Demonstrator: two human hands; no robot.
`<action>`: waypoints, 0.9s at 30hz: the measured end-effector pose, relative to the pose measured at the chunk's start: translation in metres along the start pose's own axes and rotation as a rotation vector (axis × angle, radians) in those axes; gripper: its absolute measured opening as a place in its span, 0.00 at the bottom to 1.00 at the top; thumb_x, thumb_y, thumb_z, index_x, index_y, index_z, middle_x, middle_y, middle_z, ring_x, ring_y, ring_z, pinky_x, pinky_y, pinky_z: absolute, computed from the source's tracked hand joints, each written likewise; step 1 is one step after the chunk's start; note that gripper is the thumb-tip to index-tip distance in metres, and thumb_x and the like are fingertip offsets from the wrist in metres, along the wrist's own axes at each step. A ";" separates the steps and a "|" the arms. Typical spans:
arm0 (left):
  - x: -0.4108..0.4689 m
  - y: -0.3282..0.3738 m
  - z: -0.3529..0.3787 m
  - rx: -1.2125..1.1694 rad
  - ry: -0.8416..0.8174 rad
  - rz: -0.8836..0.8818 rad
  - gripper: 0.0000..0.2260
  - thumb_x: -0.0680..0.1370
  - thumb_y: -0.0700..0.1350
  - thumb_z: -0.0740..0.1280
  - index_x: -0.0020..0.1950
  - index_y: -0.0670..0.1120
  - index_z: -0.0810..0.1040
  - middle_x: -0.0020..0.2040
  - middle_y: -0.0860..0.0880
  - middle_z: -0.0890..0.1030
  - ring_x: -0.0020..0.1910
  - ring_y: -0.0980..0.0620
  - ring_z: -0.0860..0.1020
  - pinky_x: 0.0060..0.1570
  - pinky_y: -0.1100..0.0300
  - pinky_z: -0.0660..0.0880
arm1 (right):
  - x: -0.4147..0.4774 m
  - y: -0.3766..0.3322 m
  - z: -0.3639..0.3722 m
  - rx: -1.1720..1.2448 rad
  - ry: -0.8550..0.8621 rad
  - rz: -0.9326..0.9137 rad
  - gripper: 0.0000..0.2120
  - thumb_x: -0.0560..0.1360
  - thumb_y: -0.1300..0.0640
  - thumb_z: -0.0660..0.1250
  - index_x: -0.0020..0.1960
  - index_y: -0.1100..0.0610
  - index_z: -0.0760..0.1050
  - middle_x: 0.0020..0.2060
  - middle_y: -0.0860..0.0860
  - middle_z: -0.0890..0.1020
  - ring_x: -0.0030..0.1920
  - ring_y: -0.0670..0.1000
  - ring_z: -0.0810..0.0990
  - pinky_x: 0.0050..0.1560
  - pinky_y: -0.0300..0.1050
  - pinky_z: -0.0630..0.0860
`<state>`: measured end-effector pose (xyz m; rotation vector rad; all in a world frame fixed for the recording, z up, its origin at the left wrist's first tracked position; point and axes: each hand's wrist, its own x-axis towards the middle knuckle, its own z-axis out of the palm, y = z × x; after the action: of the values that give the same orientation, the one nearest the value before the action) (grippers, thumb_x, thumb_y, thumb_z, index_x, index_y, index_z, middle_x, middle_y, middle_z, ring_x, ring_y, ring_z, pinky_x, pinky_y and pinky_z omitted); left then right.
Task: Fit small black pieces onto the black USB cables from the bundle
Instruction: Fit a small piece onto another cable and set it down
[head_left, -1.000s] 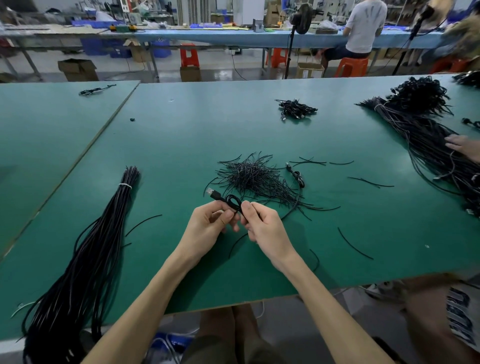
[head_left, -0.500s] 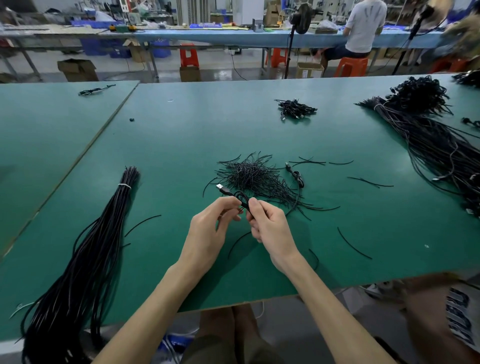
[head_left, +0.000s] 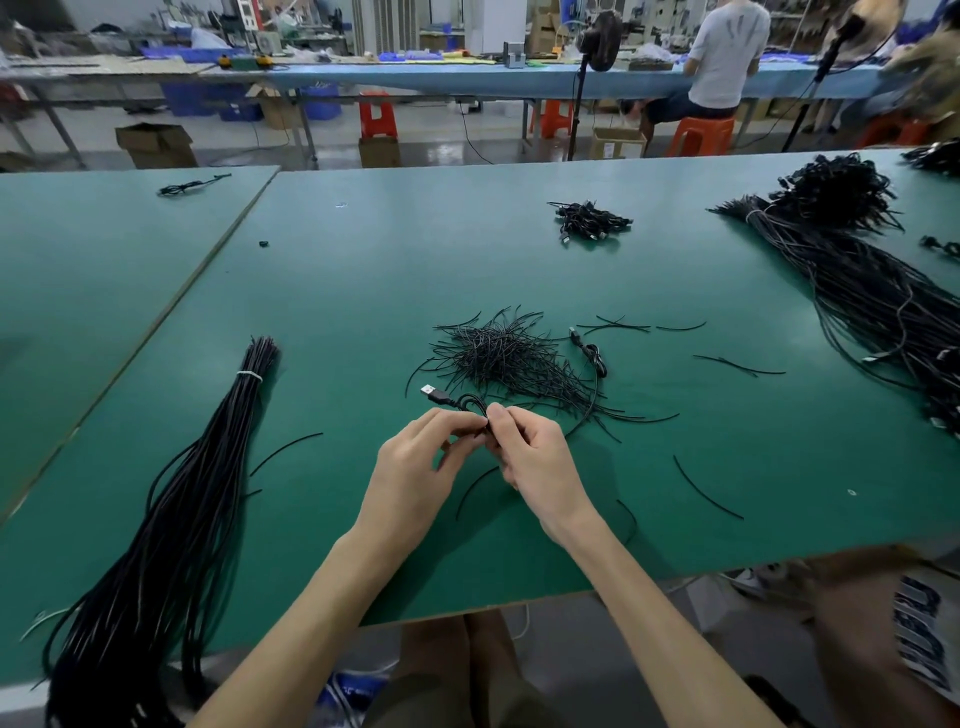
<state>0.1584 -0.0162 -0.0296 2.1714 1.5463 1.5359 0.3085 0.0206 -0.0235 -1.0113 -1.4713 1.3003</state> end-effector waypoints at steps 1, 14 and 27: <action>-0.001 0.001 0.000 0.021 -0.002 0.000 0.06 0.79 0.40 0.73 0.55 0.43 0.85 0.49 0.54 0.84 0.47 0.57 0.82 0.50 0.61 0.79 | 0.000 0.000 0.000 -0.007 0.002 -0.002 0.20 0.86 0.51 0.61 0.36 0.55 0.72 0.28 0.44 0.71 0.27 0.45 0.63 0.26 0.38 0.61; -0.003 0.011 -0.001 0.236 0.029 -0.136 0.06 0.78 0.46 0.75 0.45 0.47 0.80 0.38 0.56 0.82 0.37 0.50 0.77 0.43 0.60 0.73 | 0.000 0.000 0.002 -0.098 -0.011 -0.037 0.21 0.85 0.50 0.63 0.35 0.57 0.72 0.28 0.46 0.72 0.29 0.46 0.66 0.32 0.43 0.64; 0.008 -0.008 -0.012 -0.640 -0.168 -0.569 0.13 0.81 0.47 0.71 0.40 0.42 0.79 0.33 0.44 0.80 0.29 0.47 0.77 0.35 0.61 0.72 | -0.002 0.002 0.004 -0.061 -0.066 -0.115 0.14 0.85 0.51 0.62 0.43 0.55 0.76 0.30 0.50 0.73 0.28 0.52 0.68 0.28 0.45 0.67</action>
<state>0.1444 -0.0117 -0.0225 1.3285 1.2308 1.3531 0.3055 0.0180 -0.0261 -0.9168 -1.6035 1.2232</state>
